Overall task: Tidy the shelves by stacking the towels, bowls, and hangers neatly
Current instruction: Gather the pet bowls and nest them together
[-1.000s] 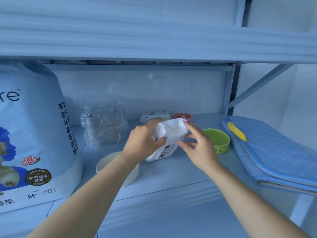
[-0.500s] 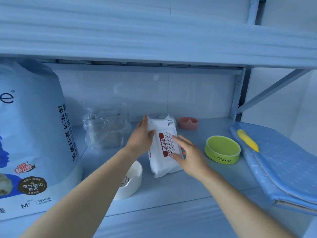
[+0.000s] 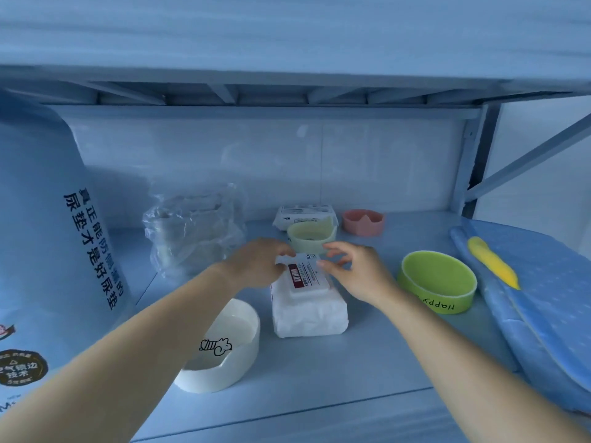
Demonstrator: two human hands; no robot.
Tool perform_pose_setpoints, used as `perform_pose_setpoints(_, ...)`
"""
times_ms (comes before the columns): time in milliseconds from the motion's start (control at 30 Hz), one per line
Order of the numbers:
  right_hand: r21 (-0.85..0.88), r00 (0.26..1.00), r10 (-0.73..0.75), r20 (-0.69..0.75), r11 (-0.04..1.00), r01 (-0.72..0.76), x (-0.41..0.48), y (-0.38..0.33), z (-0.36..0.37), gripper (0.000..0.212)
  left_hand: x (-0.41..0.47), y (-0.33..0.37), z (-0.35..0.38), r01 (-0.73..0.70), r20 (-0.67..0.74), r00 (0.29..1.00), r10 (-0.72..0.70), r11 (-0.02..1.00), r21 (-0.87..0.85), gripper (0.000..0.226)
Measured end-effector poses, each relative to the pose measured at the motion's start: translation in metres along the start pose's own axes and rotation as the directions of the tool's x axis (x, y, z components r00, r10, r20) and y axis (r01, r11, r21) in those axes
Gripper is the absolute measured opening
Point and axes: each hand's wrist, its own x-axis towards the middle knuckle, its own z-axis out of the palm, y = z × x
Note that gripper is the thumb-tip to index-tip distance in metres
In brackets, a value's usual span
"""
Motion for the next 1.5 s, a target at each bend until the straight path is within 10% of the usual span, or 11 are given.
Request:
perform_pose_setpoints(200,-0.043,0.996,-0.081,-0.029,0.996,0.079,0.044,0.016,0.005,0.021,0.007,-0.01,-0.006,0.011,-0.148,0.989,-0.027,0.994,-0.109,0.033)
perform_pose_setpoints(633,-0.544,0.962,-0.022,0.272,0.821,0.173,0.122,0.056,0.014,0.047,0.011,-0.032,-0.003,0.14,-0.147,0.978,-0.15,0.987,-0.073,0.028)
perform_pose_setpoints(1500,-0.316,0.922,-0.14,0.36,0.912,0.262,0.125,0.047,0.006,0.029,0.106,-0.012,0.027,0.0,0.119,0.993,-0.007,0.998,0.057,0.039)
